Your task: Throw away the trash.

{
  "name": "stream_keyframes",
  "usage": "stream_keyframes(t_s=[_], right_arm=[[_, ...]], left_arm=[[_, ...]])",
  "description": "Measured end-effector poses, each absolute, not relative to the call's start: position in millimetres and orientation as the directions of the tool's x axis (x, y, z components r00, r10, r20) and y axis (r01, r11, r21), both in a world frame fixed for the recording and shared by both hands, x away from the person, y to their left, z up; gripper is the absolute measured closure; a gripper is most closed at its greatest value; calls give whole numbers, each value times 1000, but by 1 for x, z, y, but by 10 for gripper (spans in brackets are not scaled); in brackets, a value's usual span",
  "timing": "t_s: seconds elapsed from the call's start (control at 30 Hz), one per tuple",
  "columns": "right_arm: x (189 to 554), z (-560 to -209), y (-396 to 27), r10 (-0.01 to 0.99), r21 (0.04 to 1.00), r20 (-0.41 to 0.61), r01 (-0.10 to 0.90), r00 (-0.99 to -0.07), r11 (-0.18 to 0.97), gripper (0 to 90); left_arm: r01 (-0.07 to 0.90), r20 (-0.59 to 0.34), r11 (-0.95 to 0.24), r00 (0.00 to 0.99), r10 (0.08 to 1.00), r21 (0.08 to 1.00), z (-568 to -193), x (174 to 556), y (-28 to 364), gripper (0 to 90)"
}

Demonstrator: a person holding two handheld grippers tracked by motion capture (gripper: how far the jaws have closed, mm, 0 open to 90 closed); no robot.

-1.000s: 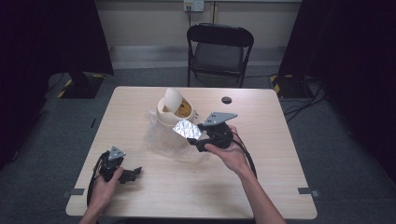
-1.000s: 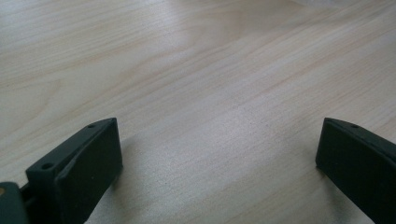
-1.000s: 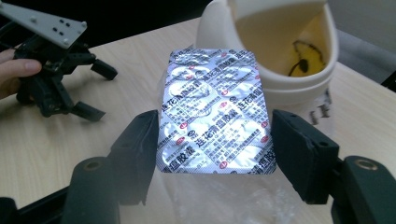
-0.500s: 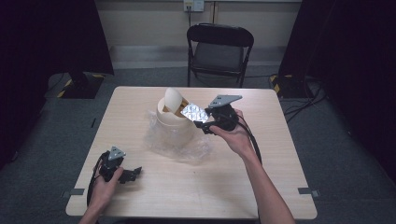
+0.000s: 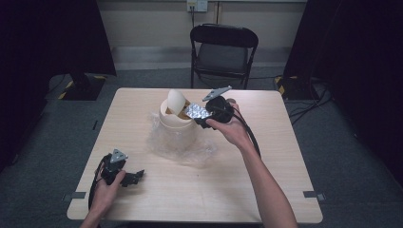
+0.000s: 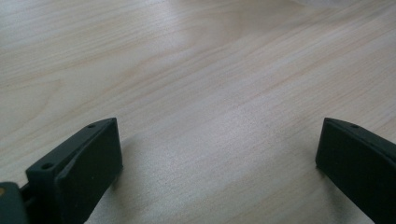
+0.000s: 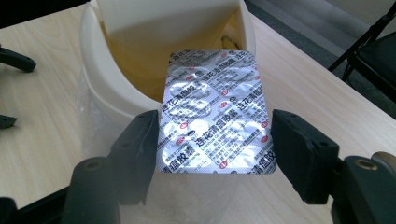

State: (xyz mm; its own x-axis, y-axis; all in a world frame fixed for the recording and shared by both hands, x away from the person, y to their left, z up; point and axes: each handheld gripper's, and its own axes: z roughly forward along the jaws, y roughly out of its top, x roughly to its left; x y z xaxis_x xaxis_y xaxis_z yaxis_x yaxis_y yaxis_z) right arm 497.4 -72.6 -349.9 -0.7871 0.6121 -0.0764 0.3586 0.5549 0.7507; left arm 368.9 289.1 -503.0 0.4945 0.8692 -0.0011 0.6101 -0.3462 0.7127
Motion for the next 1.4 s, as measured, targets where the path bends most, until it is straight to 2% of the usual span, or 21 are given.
stream_keyframes(t_s=[0.37,0.73,0.8,1.17,1.4], right_arm=[[510,-352,-66,602,762,-67,349,-796,546,340],[511,-339,-63,601,788,-78,319,-796,526,340],[513,-341,-59,596,787,-72,321,-800,526,373],[523,-352,-39,578,776,-61,325,-813,540,373],[529,-357,-37,602,794,-69,321,-795,515,291]], left_arm=[[609,2,-349,496,868,712,-503,369,289,0],[609,-2,-346,496,868,714,-503,369,289,0],[609,-2,-346,496,868,714,-503,369,289,0],[608,-1,-347,496,868,714,-503,369,289,0],[609,-1,-347,496,868,714,-503,369,289,0]])
